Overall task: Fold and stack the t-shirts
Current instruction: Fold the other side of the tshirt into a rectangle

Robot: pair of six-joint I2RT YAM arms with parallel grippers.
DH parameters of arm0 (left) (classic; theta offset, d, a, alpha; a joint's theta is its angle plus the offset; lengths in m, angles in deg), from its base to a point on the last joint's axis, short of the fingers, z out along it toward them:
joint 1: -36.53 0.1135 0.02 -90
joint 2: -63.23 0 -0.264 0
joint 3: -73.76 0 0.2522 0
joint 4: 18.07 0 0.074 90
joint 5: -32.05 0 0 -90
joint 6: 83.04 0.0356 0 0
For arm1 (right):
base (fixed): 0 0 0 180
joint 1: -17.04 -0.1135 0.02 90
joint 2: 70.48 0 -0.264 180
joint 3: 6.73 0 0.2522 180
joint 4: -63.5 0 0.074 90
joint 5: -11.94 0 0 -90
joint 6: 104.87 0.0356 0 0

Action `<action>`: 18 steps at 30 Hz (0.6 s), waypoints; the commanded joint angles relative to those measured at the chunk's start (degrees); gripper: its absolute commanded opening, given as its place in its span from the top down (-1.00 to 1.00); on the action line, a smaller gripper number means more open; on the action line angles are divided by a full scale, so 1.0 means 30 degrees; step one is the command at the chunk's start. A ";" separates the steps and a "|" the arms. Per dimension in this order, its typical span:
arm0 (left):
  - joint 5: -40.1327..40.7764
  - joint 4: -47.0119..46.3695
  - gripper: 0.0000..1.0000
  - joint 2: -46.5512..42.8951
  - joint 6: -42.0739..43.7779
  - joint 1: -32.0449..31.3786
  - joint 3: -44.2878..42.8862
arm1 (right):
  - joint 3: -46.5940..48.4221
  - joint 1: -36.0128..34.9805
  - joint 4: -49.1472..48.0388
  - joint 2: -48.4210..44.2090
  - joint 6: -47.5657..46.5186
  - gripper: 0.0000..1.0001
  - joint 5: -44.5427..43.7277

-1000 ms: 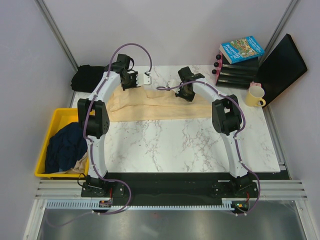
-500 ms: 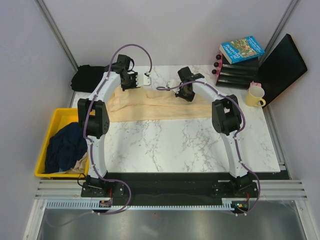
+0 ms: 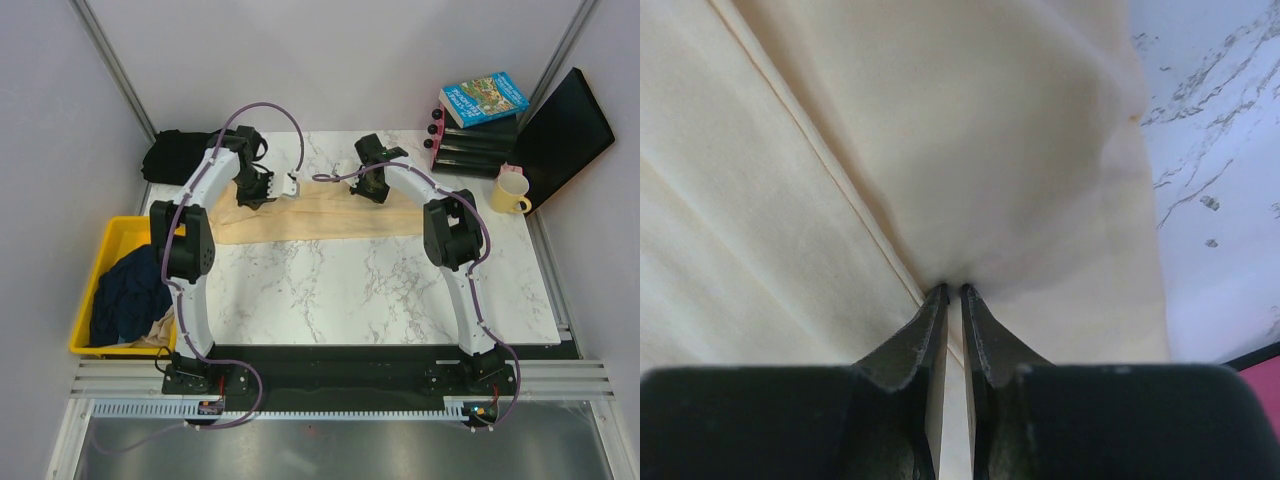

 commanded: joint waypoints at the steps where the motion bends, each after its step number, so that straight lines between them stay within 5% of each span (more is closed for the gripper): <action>1: -0.1679 0.1928 0.96 -0.0568 0.0460 -0.0281 -0.1304 | -0.0726 -0.0337 0.0299 0.0906 0.0082 0.64 0.1020; 13: -0.2826 0.7262 0.96 0.1016 0.1016 -0.0837 -0.4473 | -0.0667 -0.0337 0.0329 0.0818 -0.0269 0.63 0.0785; 18: -0.2298 0.7262 0.57 0.0429 0.1748 -0.1189 -0.2773 | -0.0667 -0.0279 0.0359 0.0789 -0.0328 0.53 0.0668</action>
